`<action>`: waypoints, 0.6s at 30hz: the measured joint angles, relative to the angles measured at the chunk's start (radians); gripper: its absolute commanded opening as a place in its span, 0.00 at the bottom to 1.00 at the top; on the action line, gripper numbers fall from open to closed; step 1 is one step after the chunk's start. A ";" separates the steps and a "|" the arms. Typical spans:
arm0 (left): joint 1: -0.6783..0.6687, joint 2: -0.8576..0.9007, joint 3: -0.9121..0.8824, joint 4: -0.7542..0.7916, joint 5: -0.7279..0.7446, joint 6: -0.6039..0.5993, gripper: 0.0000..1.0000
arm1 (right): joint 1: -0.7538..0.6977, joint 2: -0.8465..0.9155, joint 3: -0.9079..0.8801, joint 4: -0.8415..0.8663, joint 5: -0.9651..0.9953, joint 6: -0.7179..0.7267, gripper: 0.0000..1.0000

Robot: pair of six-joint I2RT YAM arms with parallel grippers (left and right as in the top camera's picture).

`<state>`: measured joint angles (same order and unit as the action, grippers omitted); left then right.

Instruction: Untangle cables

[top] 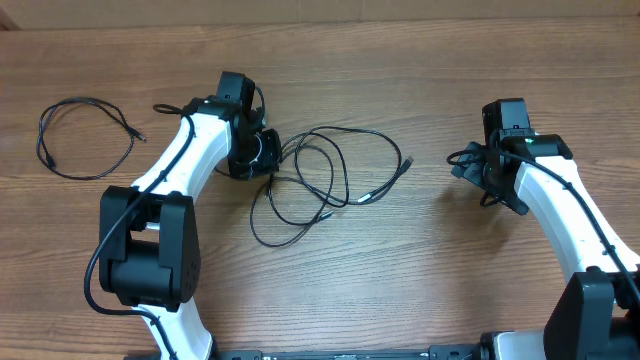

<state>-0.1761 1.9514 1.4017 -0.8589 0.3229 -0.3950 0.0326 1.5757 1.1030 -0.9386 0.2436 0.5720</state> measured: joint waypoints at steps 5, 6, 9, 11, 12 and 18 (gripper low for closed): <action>-0.008 0.000 0.000 0.037 0.000 -0.008 0.06 | 0.000 0.000 0.000 0.000 0.000 0.000 1.00; -0.014 0.000 0.000 0.045 0.000 -0.013 0.06 | 0.000 0.000 0.000 0.000 0.000 0.000 1.00; -0.035 0.000 0.000 0.071 0.000 -0.022 0.07 | 0.000 0.000 0.000 0.001 -0.001 0.000 1.00; -0.052 0.000 0.000 0.080 -0.001 -0.027 0.08 | 0.000 0.000 0.000 0.023 -0.015 0.012 1.00; -0.061 0.000 0.000 0.083 -0.002 -0.034 0.07 | 0.000 0.000 0.000 0.041 -0.043 0.020 1.00; -0.114 0.000 0.000 0.088 -0.051 -0.093 0.10 | 0.003 0.000 -0.002 0.030 -0.361 0.042 0.84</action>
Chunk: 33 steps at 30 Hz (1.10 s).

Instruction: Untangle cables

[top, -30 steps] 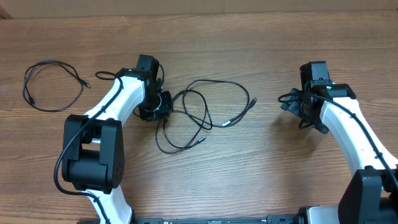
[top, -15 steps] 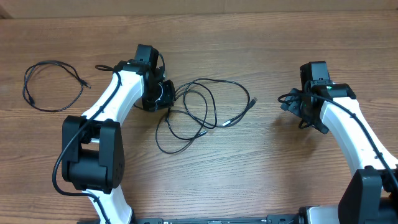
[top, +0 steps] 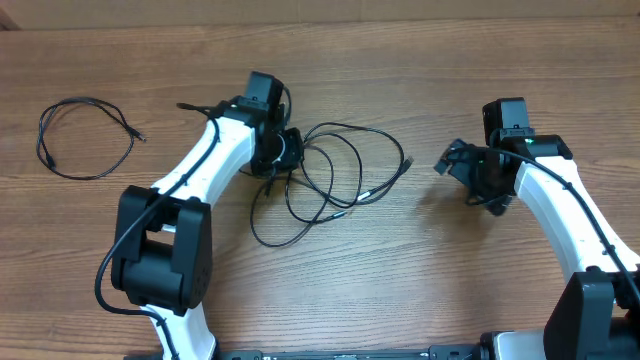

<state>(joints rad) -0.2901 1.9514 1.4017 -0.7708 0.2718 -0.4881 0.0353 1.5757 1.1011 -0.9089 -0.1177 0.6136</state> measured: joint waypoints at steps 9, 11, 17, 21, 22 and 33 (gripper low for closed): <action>-0.015 0.000 0.000 0.009 -0.018 -0.055 0.11 | 0.119 0.003 0.000 0.069 -0.187 0.019 0.32; -0.015 0.000 0.000 0.009 -0.018 -0.060 0.12 | 0.145 0.016 0.000 0.089 -0.196 0.031 0.21; -0.015 0.000 0.000 0.009 -0.017 -0.060 0.15 | 0.209 0.130 0.000 0.192 -0.214 0.090 0.16; -0.015 0.000 0.000 0.008 -0.018 -0.060 0.16 | 0.248 0.210 -0.001 0.303 -0.250 0.095 0.16; -0.015 0.000 0.000 0.008 -0.018 -0.060 0.17 | 0.256 0.226 -0.001 0.338 -0.275 0.086 0.16; -0.015 0.000 -0.002 0.010 -0.008 -0.061 0.29 | 0.352 0.249 -0.002 0.446 -0.493 0.002 0.13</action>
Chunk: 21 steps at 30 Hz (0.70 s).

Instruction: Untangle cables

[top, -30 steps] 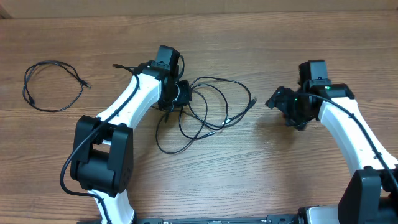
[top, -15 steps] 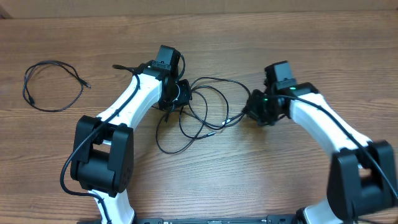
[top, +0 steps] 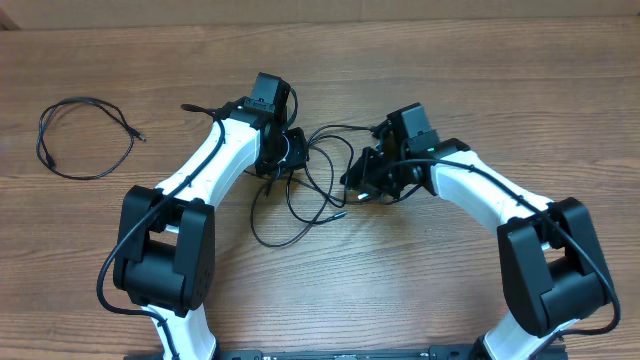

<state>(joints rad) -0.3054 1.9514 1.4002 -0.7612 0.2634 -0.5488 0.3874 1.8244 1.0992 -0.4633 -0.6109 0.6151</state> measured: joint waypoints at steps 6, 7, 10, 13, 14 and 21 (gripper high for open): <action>0.000 0.000 0.000 0.019 0.052 0.001 0.37 | 0.075 0.000 0.000 0.015 -0.013 -0.009 0.12; 0.000 0.000 0.000 0.019 0.063 0.000 0.39 | 0.084 0.000 0.000 0.016 -0.013 -0.009 0.11; 0.000 0.000 0.000 0.025 0.098 0.000 0.43 | 0.104 0.000 0.000 0.017 -0.014 -0.010 0.11; 0.000 0.000 -0.001 0.031 0.134 0.000 0.54 | 0.105 0.000 0.000 0.017 -0.013 -0.010 0.11; 0.000 0.000 -0.001 0.034 0.144 0.001 0.56 | 0.105 0.000 0.000 0.017 -0.013 -0.010 0.10; 0.013 0.000 -0.001 0.035 0.182 0.008 0.62 | 0.093 0.000 0.000 -0.015 0.023 -0.069 0.28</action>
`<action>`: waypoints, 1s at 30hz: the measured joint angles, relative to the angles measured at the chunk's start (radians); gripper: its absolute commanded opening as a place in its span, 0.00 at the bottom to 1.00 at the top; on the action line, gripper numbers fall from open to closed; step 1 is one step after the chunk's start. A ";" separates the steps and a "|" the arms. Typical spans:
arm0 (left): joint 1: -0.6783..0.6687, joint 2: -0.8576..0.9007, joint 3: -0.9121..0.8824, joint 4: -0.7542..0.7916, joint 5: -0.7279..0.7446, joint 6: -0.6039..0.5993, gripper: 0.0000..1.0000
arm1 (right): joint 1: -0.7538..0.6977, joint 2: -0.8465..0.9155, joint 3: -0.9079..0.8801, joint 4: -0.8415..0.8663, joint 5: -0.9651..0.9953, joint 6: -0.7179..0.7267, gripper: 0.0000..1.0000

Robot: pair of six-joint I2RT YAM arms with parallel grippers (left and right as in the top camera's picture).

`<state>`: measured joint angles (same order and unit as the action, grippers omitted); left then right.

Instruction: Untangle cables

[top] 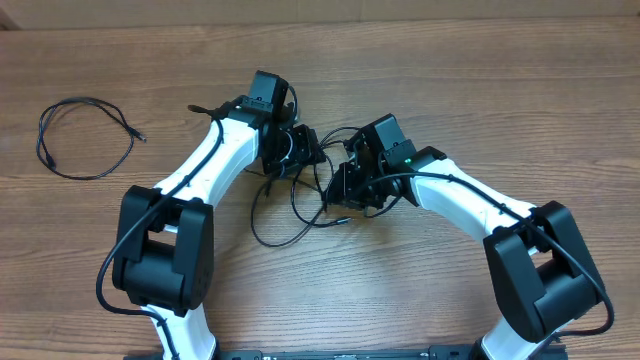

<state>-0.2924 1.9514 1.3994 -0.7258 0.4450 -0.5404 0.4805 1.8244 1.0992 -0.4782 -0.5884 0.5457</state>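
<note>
A tangle of thin black cables (285, 215) lies at mid-table, its loops running under both grippers. My left gripper (303, 148) sits on the tangle's upper left part, shut on a strand of cable. My right gripper (337, 187) is low over the tangle's right side with its fingers apart, and strands pass beneath it. One plug end (341, 216) pokes out just below the right gripper. The tangle's right-hand loops are hidden under the right arm.
A separate black cable (85, 135) lies coiled in a loose loop at the far left of the wooden table (480, 90). The arms' bases stand at the near edge, left and right.
My right gripper has moved a little further left and down onto the tangle's right side. The left gripper's tip has shifted slightly right with its strand, so the two grippers are now close together.
First my left gripper held the tangle's left edge while the right gripper hung far off to the right. Then the left had moved right with the cable, bunching the loops. Then the right arm was at the tangle, and now sits over it.
</note>
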 measured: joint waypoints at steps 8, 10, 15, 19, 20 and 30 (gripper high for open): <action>0.011 0.000 0.000 -0.002 0.008 0.027 0.62 | -0.106 0.000 0.000 -0.064 0.120 0.001 0.36; 0.011 0.000 0.000 -0.001 0.008 0.027 0.62 | -0.138 0.000 0.000 -0.064 0.129 0.009 0.36; 0.011 0.000 0.000 0.019 0.015 0.027 0.63 | -0.193 0.000 0.000 -0.064 0.124 0.025 0.34; 0.011 0.000 0.000 0.036 0.043 0.035 0.73 | -0.213 0.000 0.000 -0.081 0.054 0.026 0.34; 0.011 0.000 0.000 0.040 0.056 0.042 0.78 | -0.218 0.000 0.000 -0.095 0.038 0.023 0.34; -0.046 0.000 0.000 0.029 0.056 0.184 1.00 | -0.310 0.000 0.000 -0.211 -0.036 -0.055 0.34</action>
<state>-0.3382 1.9514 1.3994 -0.6964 0.5007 -0.3561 0.1703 1.8244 1.0992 -0.6891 -0.6247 0.4911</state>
